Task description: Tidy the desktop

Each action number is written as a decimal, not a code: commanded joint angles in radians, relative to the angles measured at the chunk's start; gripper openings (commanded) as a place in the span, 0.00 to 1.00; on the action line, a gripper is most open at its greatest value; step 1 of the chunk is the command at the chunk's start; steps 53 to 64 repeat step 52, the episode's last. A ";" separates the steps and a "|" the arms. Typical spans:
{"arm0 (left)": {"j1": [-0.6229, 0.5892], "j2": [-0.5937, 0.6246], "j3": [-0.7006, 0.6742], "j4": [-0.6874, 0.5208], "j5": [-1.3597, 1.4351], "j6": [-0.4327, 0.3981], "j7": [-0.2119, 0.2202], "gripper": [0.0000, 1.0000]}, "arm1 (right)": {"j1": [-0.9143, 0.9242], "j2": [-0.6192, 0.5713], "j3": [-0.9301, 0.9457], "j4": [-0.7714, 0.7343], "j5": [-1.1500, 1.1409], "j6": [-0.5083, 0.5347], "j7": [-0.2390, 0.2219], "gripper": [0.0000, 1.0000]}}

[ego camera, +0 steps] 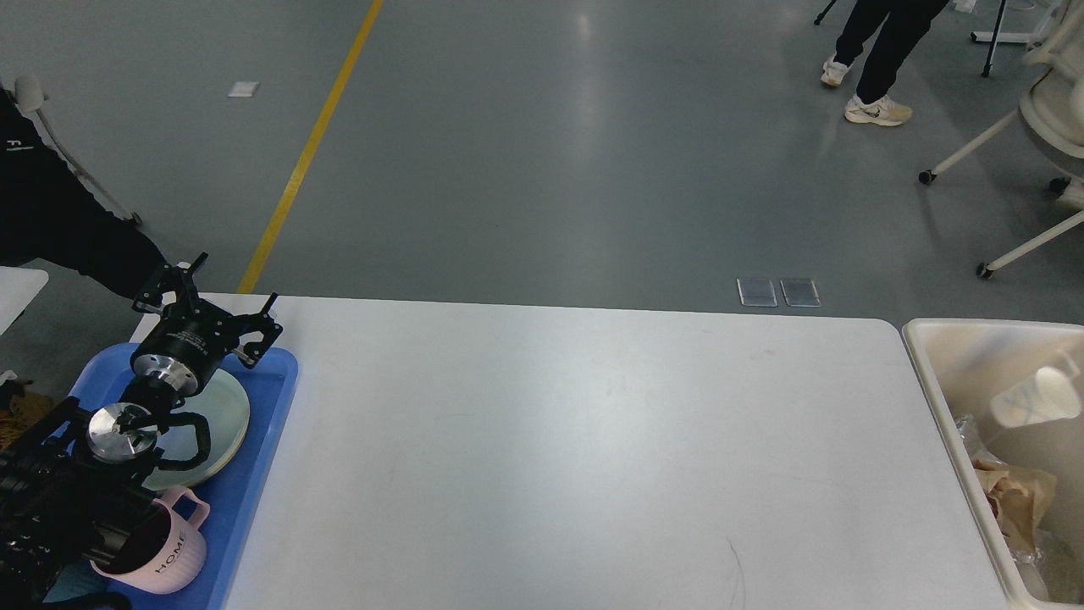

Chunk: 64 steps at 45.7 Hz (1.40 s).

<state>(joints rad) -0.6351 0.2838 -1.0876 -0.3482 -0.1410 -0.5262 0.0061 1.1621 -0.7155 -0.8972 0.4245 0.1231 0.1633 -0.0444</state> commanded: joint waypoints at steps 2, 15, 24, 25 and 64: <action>0.000 0.000 0.000 0.000 0.000 0.000 0.000 0.97 | -0.100 0.019 0.203 -0.020 0.001 -0.001 0.000 1.00; 0.000 0.000 0.000 0.000 0.000 0.000 0.000 0.97 | -0.249 0.019 1.022 -0.056 0.000 -0.005 0.012 1.00; 0.000 0.000 0.000 0.000 0.000 0.000 0.000 0.97 | -0.272 0.080 1.483 -0.036 0.000 0.001 0.014 1.00; 0.000 0.000 0.000 0.000 0.000 0.000 0.000 0.97 | -0.277 0.087 1.521 -0.033 0.000 0.002 0.015 1.00; 0.000 0.000 0.000 0.000 0.000 0.000 0.000 0.97 | -0.326 0.326 1.802 0.079 0.000 0.009 0.251 1.00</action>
